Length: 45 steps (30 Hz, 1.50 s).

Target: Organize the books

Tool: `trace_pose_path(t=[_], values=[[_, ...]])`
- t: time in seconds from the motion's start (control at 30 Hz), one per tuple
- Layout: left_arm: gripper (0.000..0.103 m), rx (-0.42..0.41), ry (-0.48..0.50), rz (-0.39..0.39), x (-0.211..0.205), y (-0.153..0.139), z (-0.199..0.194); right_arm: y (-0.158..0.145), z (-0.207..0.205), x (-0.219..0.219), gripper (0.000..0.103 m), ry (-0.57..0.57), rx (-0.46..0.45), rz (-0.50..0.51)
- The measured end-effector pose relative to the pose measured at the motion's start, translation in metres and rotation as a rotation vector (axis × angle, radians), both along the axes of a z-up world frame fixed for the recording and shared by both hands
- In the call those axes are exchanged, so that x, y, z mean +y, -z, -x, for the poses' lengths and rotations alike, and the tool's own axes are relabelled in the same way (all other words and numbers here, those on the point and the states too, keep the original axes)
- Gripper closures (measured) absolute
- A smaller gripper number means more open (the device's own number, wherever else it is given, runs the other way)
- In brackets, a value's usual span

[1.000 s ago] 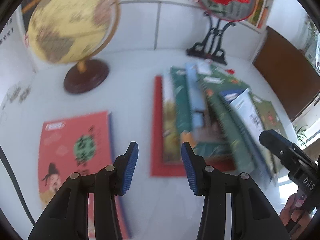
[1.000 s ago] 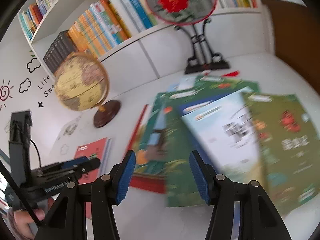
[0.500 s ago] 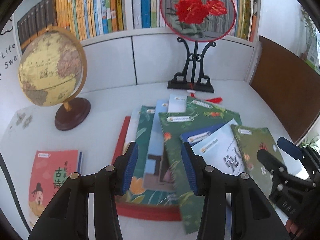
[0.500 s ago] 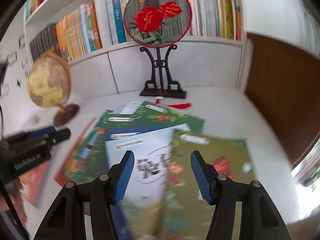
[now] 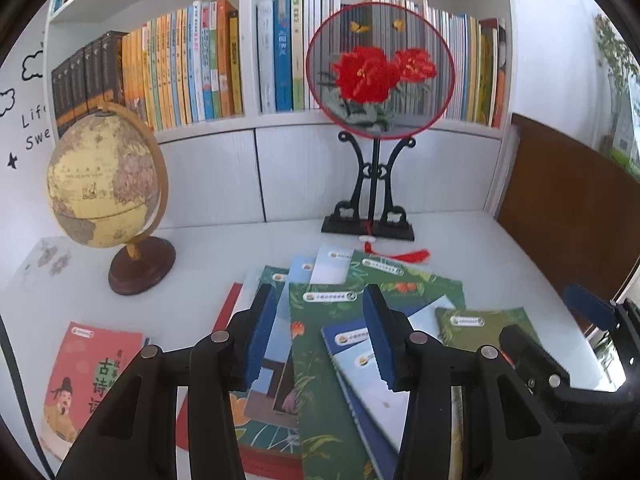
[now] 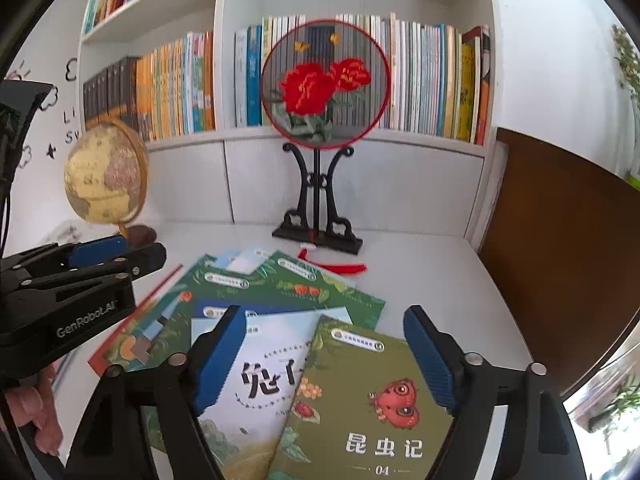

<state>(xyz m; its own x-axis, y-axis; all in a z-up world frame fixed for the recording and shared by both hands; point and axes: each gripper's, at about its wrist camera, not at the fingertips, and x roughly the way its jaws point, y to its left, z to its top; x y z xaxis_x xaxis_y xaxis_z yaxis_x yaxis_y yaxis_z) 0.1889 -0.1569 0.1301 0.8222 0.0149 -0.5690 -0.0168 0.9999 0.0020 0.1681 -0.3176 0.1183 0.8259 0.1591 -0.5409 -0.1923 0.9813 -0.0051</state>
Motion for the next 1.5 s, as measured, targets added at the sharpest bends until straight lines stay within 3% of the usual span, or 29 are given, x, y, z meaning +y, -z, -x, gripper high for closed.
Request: trace_pose_path(t=[0.1, 0.2, 0.3, 0.4, 0.6, 0.77, 0.87, 0.97, 1.07, 1.17, 1.27, 1.37, 1.5], values=[[0.061, 0.005, -0.009, 0.001, -0.003, 0.002, -0.002, -0.001, 0.0, -0.002, 0.021, -0.006, -0.001, -0.01], [0.061, 0.066, 0.017, 0.035, -0.006, 0.013, -0.005, 0.007, -0.001, -0.009, 0.016, 0.006, 0.035, -0.052], [0.061, 0.148, 0.066, 0.109, -0.012, 0.028, -0.008, 0.026, -0.001, -0.028, 0.015, 0.062, 0.13, -0.206], [0.061, 0.182, 0.098, 0.13, -0.024, 0.038, -0.005, 0.047, 0.003, -0.05, 0.015, 0.177, 0.208, -0.29], [0.061, 0.243, 0.167, 0.105, -0.051, 0.056, -0.001, 0.074, 0.003, -0.079, 0.015, 0.386, 0.325, -0.258], [0.061, 0.297, 0.209, 0.145, -0.06, 0.069, 0.002, 0.089, -0.001, -0.083, 0.015, 0.434, 0.391, -0.158], [0.061, 0.33, 0.255, 0.169, -0.064, 0.075, 0.001, 0.101, -0.002, -0.095, 0.014, 0.43, 0.419, -0.187], [0.061, 0.341, 0.289, 0.191, -0.065, 0.079, 0.002, 0.102, -0.003, -0.107, 0.008, 0.383, 0.393, -0.308], [0.06, 0.34, 0.283, 0.274, -0.056, 0.081, 0.001, 0.101, -0.01, -0.11, 0.008, 0.262, 0.396, -0.433], [0.059, 0.326, 0.221, 0.307, -0.042, 0.077, 0.001, 0.1, -0.017, -0.09, 0.01, 0.147, 0.424, -0.435], [0.06, 0.318, 0.196, 0.303, -0.03, 0.072, 0.003, 0.096, -0.02, -0.074, 0.01, 0.101, 0.409, -0.4], [0.07, 0.306, 0.157, 0.235, -0.017, 0.067, 0.006, 0.095, -0.028, -0.061, 0.011, 0.06, 0.401, -0.417], [0.071, 0.294, 0.075, 0.183, 0.01, 0.066, 0.008, 0.093, -0.032, -0.037, 0.011, -0.048, 0.392, -0.45]])
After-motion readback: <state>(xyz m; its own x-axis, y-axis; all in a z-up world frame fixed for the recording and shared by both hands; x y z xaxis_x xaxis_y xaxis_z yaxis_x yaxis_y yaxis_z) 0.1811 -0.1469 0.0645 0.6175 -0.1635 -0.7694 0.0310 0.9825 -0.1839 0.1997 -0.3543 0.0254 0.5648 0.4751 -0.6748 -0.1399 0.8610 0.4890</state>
